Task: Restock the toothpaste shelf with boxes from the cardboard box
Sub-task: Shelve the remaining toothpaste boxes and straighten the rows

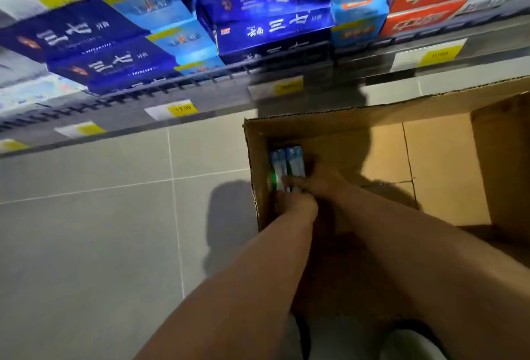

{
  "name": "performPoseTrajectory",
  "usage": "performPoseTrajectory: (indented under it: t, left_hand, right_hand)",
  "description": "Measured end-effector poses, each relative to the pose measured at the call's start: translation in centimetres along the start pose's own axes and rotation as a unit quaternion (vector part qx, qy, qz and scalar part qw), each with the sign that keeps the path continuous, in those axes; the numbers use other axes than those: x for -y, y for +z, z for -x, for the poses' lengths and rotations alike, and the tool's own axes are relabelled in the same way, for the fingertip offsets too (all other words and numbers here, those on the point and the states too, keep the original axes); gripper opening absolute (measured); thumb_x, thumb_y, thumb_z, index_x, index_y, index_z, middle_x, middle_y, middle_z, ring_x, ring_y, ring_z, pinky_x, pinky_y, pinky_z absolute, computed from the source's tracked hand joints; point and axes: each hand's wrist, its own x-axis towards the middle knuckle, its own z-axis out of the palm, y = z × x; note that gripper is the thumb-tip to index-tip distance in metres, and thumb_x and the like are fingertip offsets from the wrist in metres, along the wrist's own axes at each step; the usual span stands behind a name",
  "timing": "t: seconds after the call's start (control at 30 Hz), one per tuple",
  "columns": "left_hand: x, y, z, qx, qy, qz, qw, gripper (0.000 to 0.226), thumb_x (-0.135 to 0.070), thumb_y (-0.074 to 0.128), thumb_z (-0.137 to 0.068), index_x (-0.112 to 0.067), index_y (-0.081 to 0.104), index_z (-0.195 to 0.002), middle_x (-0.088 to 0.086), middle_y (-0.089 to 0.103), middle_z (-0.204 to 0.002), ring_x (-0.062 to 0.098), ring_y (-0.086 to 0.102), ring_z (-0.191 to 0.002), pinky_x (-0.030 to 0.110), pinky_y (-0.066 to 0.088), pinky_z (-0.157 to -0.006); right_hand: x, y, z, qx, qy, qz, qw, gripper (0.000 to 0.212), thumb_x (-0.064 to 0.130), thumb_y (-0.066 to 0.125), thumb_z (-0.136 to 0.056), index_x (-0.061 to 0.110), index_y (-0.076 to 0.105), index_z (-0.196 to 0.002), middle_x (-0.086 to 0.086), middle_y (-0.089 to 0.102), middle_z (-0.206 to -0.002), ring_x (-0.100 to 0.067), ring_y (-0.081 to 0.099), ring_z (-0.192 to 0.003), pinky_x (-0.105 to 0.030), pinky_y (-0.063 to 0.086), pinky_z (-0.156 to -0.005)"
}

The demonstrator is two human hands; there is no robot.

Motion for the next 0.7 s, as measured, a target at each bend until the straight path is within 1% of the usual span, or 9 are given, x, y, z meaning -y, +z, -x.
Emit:
performPoseTrajectory:
  t: [0.07, 0.1, 0.2, 0.27, 0.33, 0.47, 0.53, 0.6, 0.7]
  left_hand:
    - [-0.2, 0.1, -0.1, -0.024, -0.002, -0.026, 0.999, 0.054, -0.010, 0.044, -0.095, -0.014, 0.026, -0.146, 0.013, 0.036, -0.146, 0.030, 0.042, -0.130, 0.039, 0.037, -0.109]
    - [-0.3, 0.3, 0.0, -0.030, -0.011, -0.048, 0.998, 0.053, -0.011, 0.043, -0.096, -0.015, 0.027, -0.145, 0.014, 0.035, -0.146, 0.030, 0.042, -0.130, 0.039, 0.037, -0.109]
    - [-0.7, 0.9, 0.5, -0.053, -0.031, -0.112, 0.992, 0.059, -0.018, 0.047, -0.095, -0.016, 0.019, -0.147, 0.014, 0.025, -0.148, 0.032, 0.033, -0.133, 0.042, 0.034, -0.110]
    - [-0.6, 1.5, 1.3, -0.043, -0.033, -0.176, 0.983, 0.077, -0.023, 0.058, -0.089, -0.014, 0.010, -0.149, 0.014, 0.016, -0.150, 0.033, 0.028, -0.136, 0.045, 0.032, -0.110]
    - [-0.3, 2.0, 2.0, -0.046, -0.018, -0.210, 0.976, 0.084, -0.024, 0.063, -0.086, -0.010, 0.008, -0.148, 0.015, 0.014, -0.150, 0.034, 0.025, -0.136, 0.044, 0.030, -0.108]
    - [0.7, 2.7, 1.5, -0.113, 0.026, -0.281, 0.953, 0.076, -0.019, 0.064, -0.082, -0.008, 0.016, -0.140, 0.015, 0.021, -0.146, 0.033, 0.029, -0.132, 0.042, 0.031, -0.106]
    - [1.4, 3.1, 0.2, -0.104, 0.060, -0.261, 0.958, 0.066, -0.014, 0.058, -0.087, -0.008, 0.020, -0.141, 0.015, 0.030, -0.144, 0.032, 0.035, -0.131, 0.041, 0.034, -0.105]
    - [1.5, 3.1, -0.4, -0.081, 0.079, -0.189, 0.976, 0.051, -0.012, 0.048, -0.093, -0.010, 0.026, -0.139, 0.014, 0.041, -0.138, 0.031, 0.043, -0.127, 0.038, 0.038, -0.106]
    - [1.0, 2.6, 2.3, -0.027, 0.099, -0.166, 0.981, 0.054, -0.012, 0.054, -0.091, -0.010, 0.026, -0.137, 0.013, 0.043, -0.135, 0.030, 0.047, -0.123, 0.040, 0.041, -0.105]
  right_hand:
    - [-1.0, 0.4, -0.6, 0.004, 0.013, 0.022, 1.000, 0.093, 0.057, 0.074, -0.066, 0.010, 0.037, -0.138, -0.012, 0.049, -0.138, -0.030, 0.051, -0.122, -0.040, 0.044, -0.099]
    - [-1.4, 0.3, -0.8, 0.003, 0.009, 0.039, 0.999, 0.089, 0.056, 0.072, -0.069, 0.009, 0.039, -0.137, -0.014, 0.051, -0.136, -0.030, 0.052, -0.120, -0.039, 0.045, -0.097]
    - [-1.9, -0.3, -0.7, 0.025, -0.010, 0.055, 0.998, 0.057, 0.044, 0.064, -0.083, 0.006, 0.052, -0.125, -0.016, 0.059, -0.125, -0.030, 0.057, -0.111, -0.034, 0.047, -0.087]
    - [-2.5, -1.4, -0.2, 0.035, 0.001, 0.021, 0.999, 0.046, 0.036, 0.060, -0.087, 0.007, 0.054, -0.123, -0.015, 0.060, -0.121, -0.029, 0.057, -0.109, -0.037, 0.048, -0.091]
    - [-3.5, -2.8, 0.3, 0.020, 0.012, -0.030, 0.999, 0.046, 0.032, 0.056, -0.089, 0.010, 0.049, -0.129, -0.014, 0.058, -0.123, -0.030, 0.056, -0.112, -0.041, 0.047, -0.095]
    - [-5.3, -5.9, 1.0, -0.020, 0.022, -0.047, 0.998, 0.049, 0.033, 0.044, -0.091, 0.025, 0.033, -0.138, -0.006, 0.054, -0.117, -0.028, 0.054, -0.110, -0.037, 0.043, -0.091]
    - [-6.0, -7.0, 1.4, -0.026, 0.027, -0.081, 0.996, 0.060, 0.040, 0.044, -0.080, 0.026, 0.033, -0.137, -0.005, 0.055, -0.121, -0.028, 0.053, -0.111, -0.042, 0.042, -0.097]
    - [-6.6, -7.5, 1.6, -0.046, 0.034, -0.146, 0.988, 0.060, 0.036, 0.045, -0.075, 0.018, 0.038, -0.131, -0.007, 0.057, -0.116, -0.026, 0.054, -0.106, -0.040, 0.043, -0.096]
    - [-6.5, -8.9, 3.5, -0.064, 0.053, -0.224, 0.971, 0.041, 0.027, 0.049, -0.076, 0.015, 0.036, -0.113, -0.002, 0.050, -0.088, -0.021, 0.052, -0.082, -0.032, 0.043, -0.072]
